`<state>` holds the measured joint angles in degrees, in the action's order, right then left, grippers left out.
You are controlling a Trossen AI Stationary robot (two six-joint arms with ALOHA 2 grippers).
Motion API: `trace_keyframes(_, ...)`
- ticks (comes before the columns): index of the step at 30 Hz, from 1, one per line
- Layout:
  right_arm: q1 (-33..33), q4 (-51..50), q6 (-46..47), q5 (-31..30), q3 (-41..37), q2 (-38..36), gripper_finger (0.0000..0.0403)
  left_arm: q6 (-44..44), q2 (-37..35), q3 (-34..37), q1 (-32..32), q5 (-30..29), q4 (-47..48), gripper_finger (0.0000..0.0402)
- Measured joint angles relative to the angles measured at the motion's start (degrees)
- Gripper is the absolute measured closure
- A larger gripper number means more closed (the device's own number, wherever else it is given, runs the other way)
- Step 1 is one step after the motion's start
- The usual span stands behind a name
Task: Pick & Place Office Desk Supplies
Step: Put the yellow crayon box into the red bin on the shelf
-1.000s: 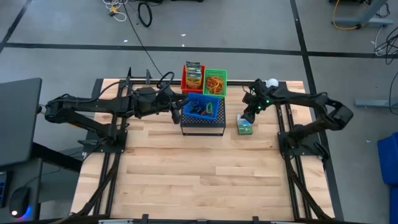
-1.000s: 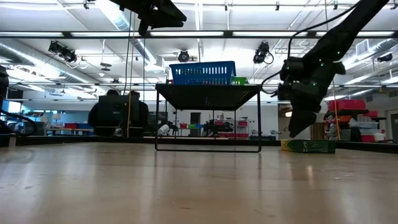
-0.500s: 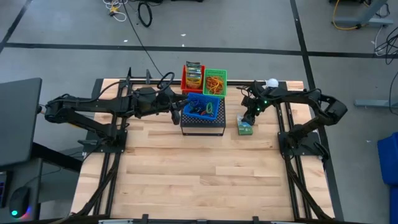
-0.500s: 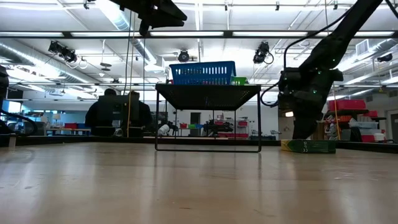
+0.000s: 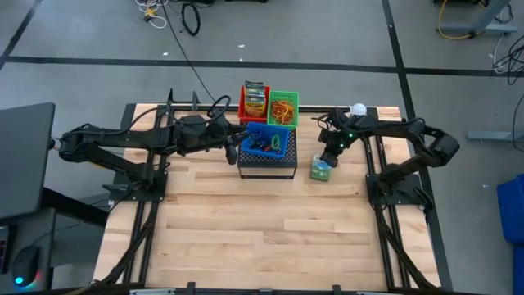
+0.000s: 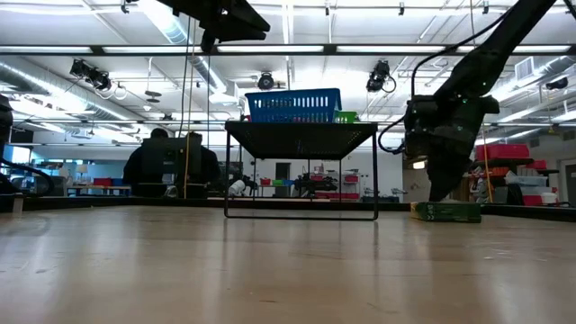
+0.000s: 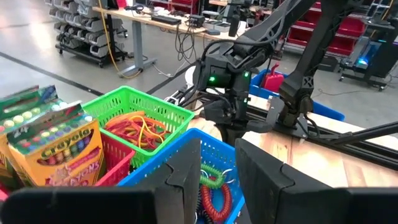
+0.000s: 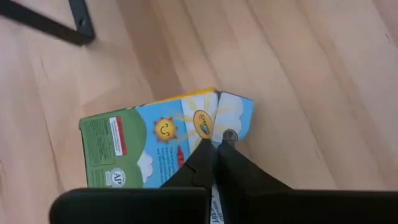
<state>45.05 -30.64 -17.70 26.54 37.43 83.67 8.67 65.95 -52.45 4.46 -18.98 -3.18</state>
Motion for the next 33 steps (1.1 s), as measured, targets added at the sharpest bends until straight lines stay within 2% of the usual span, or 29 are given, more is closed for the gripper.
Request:
trace_keyframes(5,-3.4,-3.1,-1.2,-3.0,-0.2,-4.1,0.0398,3.1,0.0,0.0,0.7,-0.1,0.2,0.0293)
trace_keyframes(12,-12.5,-6.7,0.2,-11.6,-0.2,-14.1,0.04,9.0,0.0,0.0,2.2,4.4,0.7,0.0293)
trace_keyframes(18,-25.7,-8.3,0.3,-18.9,-0.2,-25.2,0.0401,13.5,0.0,0.0,2.3,9.8,3.4,0.0293)
trace_keyframes(22,-38.2,-8.4,0.7,-24.9,0.4,-30.0,0.0402,13.7,-0.1,0.0,2.3,12.5,10.2,0.0302)
trace_keyframes(27,-54.7,-3.2,6.1,-36.8,4.0,-28.3,0.0402,10.5,-0.1,0.0,2.2,17.8,12.5,0.0353)
trace_keyframes(30,-62.4,3.9,7.8,-43.2,6.4,-23.1,0.0402,7.2,-0.1,0.0,1.9,21.4,12.5,0.0389)
trace_keyframes(33,-67.3,10.2,7.6,-49.3,10.1,-15.2,0.0401,6.4,-0.1,0.0,1.9,25.9,11.8,0.0394)
